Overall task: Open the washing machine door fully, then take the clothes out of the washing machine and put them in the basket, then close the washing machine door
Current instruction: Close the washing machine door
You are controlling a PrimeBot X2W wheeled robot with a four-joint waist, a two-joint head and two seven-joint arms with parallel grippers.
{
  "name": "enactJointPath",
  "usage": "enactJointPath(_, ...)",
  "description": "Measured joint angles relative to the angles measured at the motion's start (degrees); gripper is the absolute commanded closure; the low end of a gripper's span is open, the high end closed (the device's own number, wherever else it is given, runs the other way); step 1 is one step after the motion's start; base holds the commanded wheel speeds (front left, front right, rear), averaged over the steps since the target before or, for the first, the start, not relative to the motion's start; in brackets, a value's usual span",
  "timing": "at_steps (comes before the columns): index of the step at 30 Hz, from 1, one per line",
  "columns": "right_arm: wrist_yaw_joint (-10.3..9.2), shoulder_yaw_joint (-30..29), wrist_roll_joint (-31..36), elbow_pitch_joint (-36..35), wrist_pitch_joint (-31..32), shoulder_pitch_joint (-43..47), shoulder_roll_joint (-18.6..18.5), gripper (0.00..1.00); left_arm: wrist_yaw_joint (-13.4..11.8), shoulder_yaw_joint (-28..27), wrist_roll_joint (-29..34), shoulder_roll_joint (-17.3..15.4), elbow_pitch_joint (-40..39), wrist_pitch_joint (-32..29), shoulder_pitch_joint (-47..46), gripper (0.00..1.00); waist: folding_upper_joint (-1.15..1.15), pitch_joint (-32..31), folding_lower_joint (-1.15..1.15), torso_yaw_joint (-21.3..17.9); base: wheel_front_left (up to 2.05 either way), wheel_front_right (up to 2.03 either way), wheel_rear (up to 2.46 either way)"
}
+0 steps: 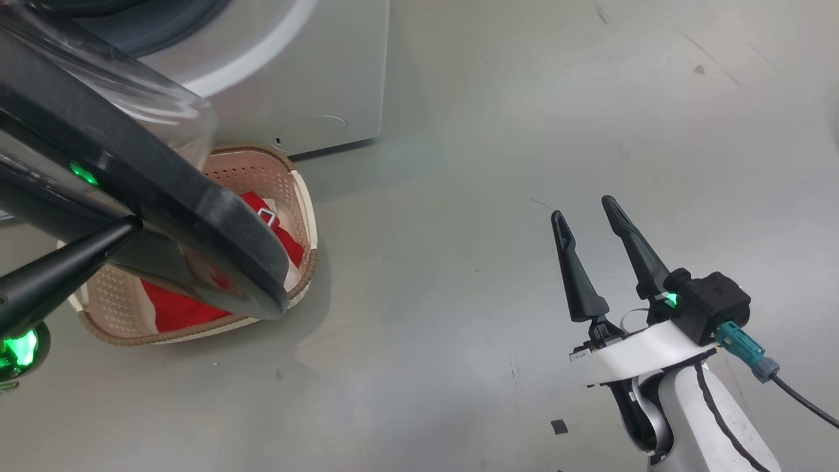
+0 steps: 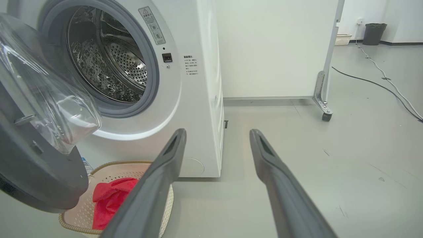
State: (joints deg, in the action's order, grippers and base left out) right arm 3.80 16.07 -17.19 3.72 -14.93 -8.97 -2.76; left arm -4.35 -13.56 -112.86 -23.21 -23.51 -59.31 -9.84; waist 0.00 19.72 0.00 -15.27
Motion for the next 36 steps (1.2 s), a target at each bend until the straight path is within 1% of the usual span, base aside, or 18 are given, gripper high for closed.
enactJointPath(8,-0.93,2.0,-1.6,-0.5,0.0,-0.6,0.0,0.00,-1.4,2.3,0.5,-0.9,2.2,1.4,-5.9,1.00,0.00,2.3,0.00,-4.6,0.00,0.00,0.00)
enactJointPath(11,-0.99,2.8,-2.6,-0.8,0.0,-1.1,0.0,0.00,-1.9,3.1,0.5,-1.1,3.6,1.9,-8.4,1.00,0.00,3.2,0.00,-6.2,0.00,0.00,0.00)
enactJointPath(22,-1.99,4.8,-5.0,-1.8,0.0,-3.3,0.1,0.00,-2.4,7.0,1.7,-1.6,9.7,4.6,-17.4,1.00,0.00,6.6,0.00,-11.3,0.00,0.00,0.00)
enactJointPath(27,-2.46,5.8,-5.8,-2.1,0.0,-3.9,0.1,0.00,-2.5,7.9,3.3,-1.1,13.3,7.0,-21.9,1.00,0.00,7.9,0.00,-13.0,0.00,0.00,0.00)
enactJointPath(33,-2.53,7.1,-6.8,-2.2,0.0,-4.9,0.2,0.00,-2.5,7.9,4.5,-0.5,18.2,10.6,-26.9,1.00,0.00,8.9,0.00,-14.5,0.00,0.00,0.00)
enactJointPath(36,-2.81,7.4,-7.0,-2.2,0.0,-5.0,0.2,0.00,-2.5,7.8,4.6,0.3,20.6,12.3,-29.4,1.00,0.00,9.1,0.00,-15.1,0.00,0.00,0.00)
